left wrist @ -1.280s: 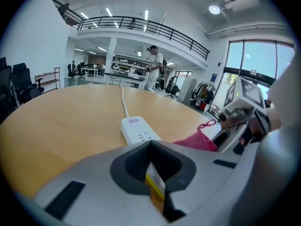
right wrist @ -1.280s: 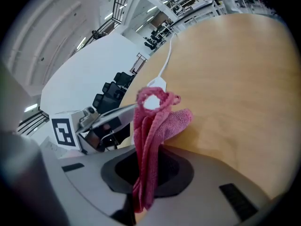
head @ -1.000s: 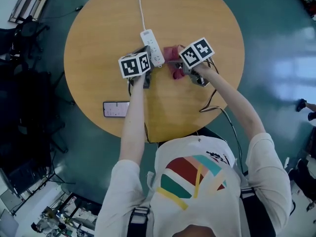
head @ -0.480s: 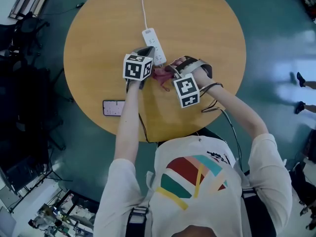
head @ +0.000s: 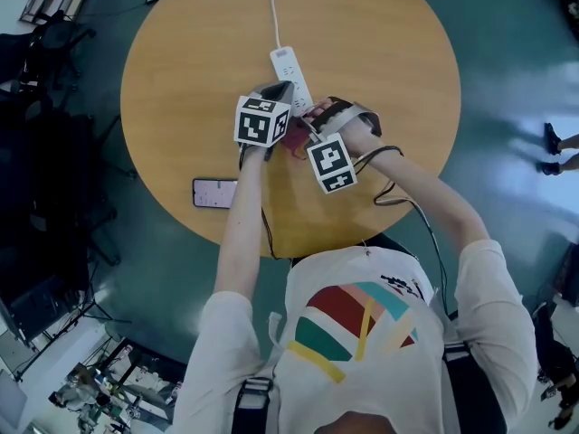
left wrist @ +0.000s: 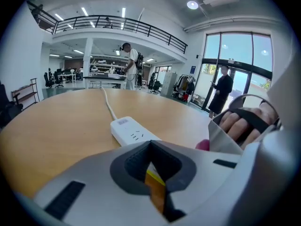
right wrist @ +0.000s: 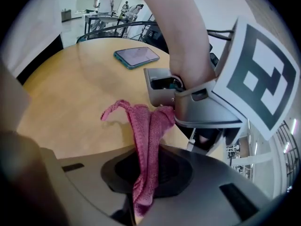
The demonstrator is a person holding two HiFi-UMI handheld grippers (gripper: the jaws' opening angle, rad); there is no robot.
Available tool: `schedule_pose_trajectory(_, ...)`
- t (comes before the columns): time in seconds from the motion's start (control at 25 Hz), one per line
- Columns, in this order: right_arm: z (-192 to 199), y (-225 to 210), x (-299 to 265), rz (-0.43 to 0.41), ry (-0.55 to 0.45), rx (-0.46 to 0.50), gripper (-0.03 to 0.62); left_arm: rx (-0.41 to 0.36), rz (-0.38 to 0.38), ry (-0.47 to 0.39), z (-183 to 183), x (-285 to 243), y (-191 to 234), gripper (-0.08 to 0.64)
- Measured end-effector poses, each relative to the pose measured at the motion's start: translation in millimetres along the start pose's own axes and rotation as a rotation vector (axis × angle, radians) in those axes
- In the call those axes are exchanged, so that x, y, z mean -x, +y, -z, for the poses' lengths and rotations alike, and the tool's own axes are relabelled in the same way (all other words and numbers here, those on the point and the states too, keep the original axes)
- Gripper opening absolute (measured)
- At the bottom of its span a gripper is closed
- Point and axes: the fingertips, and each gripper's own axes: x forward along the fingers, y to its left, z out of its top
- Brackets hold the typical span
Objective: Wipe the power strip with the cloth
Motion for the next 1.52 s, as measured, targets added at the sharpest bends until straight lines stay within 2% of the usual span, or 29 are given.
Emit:
schedule_pose_trajectory(0.16,2,0,-1,-0.002,-0.017,-0.066,0.039,-0.048,-0.002,0.009,1,-1,0,0.041)
schedule_pose_trajectory(0.4,20,0,2,0.003,-0.019,-0.138,0.040,-0.044,0.007,0.018,4,-7,0,0.041)
schedule_pose_trajectory(0.6,46,-5,8,0.024,0.027,-0.171,0.040,-0.074,0.008,0.036,2,-12,-2,0.041)
schedule_pose_trajectory(0.88,92,-1,10,0.030,0.128,-0.192,0.040,-0.059,0.007,0.035,1,-10,-3,0.041)
schedule_pose_trajectory(1.0,105,-8,18,0.037,0.111,-0.283,0.040,-0.049,0.002,0.034,-1,-10,-4,0.041)
schedule_pose_trajectory(1.12,119,-40,23,0.065,0.056,-0.472,0.040,-0.048,-0.005,0.030,-2,-9,-4,0.041)
schedule_pose_trajectory(1.2,126,-75,21,0.094,0.026,-0.530,0.038,-0.040,-0.010,0.025,-2,-9,-2,0.041)
schedule_pose_trajectory(1.28,127,-109,14,0.075,-0.006,-0.515,0.040,-0.023,-0.014,0.025,-1,-10,-1,0.041)
schedule_pose_trajectory(1.52,99,-187,-17,-0.139,-0.109,-0.380,0.040,0.011,-0.018,0.032,-10,-8,-3,0.041)
